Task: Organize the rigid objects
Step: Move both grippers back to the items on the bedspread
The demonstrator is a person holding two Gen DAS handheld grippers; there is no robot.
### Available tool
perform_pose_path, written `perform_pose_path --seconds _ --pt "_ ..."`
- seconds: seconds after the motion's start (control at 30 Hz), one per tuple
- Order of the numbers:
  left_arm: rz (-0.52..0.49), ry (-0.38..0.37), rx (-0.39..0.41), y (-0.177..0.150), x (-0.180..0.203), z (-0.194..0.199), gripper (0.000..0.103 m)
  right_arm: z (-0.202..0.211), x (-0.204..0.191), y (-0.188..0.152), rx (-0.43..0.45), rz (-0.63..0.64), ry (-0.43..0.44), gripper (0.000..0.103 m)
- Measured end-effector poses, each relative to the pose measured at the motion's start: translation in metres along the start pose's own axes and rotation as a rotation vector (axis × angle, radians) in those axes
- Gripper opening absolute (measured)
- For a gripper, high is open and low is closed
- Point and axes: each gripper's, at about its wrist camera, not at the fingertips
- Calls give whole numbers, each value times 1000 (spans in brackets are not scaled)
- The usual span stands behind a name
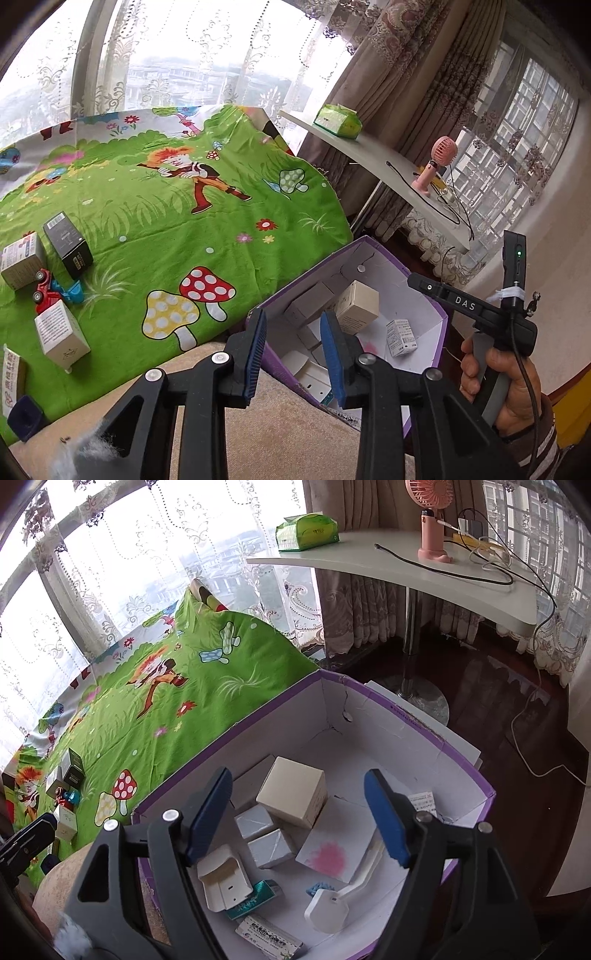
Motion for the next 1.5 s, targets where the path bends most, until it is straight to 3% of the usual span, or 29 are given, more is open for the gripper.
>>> perform_pose_path --seconds 0.47,1.03,1.17,1.33,1.5 --pt "185 56 71 -20 -62 47 35 7 -60 -17 -36 114 105 78" --pt "442 212 126 -89 -157 129 45 13 -166 -59 -113 351 254 79" --pt "455 258 111 -103 -168 141 46 13 -184 -69 -137 398 275 79" --pt "454 295 64 -108 -174 141 56 14 -207 -81 -162 469 297 79" --pt "485 281 -1 -108 -184 129 59 14 -232 -92 -183 541 320 79"
Point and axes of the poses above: each gripper's, at about its wrist camera, not at the fingertips, and z roughly against the way its jaws point, x to its right, y to its top, and after that the axes turned 2 degrees about -x, right-handed
